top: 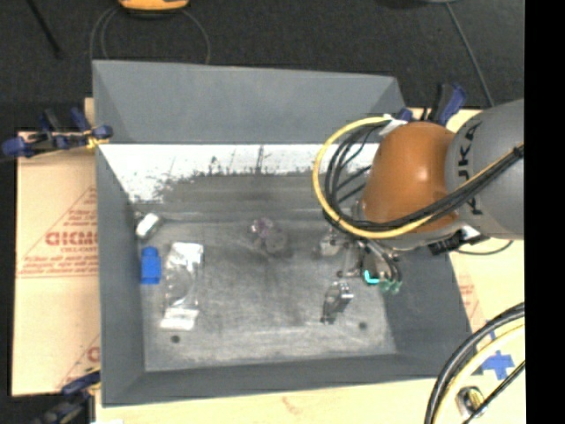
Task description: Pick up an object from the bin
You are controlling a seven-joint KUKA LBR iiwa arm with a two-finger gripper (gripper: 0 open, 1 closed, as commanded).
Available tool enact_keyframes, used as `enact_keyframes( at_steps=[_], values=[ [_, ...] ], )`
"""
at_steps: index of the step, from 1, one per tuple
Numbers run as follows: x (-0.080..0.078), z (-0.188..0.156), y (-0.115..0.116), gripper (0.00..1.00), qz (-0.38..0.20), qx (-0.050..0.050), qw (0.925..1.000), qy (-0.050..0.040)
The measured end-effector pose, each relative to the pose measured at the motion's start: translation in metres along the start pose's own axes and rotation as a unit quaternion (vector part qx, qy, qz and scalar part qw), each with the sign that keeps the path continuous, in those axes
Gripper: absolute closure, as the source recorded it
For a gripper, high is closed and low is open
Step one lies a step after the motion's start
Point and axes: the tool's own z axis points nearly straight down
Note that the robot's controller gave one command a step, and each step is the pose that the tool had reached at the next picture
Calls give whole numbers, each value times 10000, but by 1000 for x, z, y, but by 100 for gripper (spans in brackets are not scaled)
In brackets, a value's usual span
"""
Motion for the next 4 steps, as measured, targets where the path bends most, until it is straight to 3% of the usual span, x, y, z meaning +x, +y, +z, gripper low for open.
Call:
enact_keyframes(
  at_steps=[1,2,3,4],
  values=[
    [27,37,-28,0,718,-3,9974,-9],
    [44,43,-13,0,461,0,9989,-11],
    [-22,24,-7,0,1067,-12,9943,-65],
    [-69,34,58,0,-229,-13,9997,-56]
  ],
)
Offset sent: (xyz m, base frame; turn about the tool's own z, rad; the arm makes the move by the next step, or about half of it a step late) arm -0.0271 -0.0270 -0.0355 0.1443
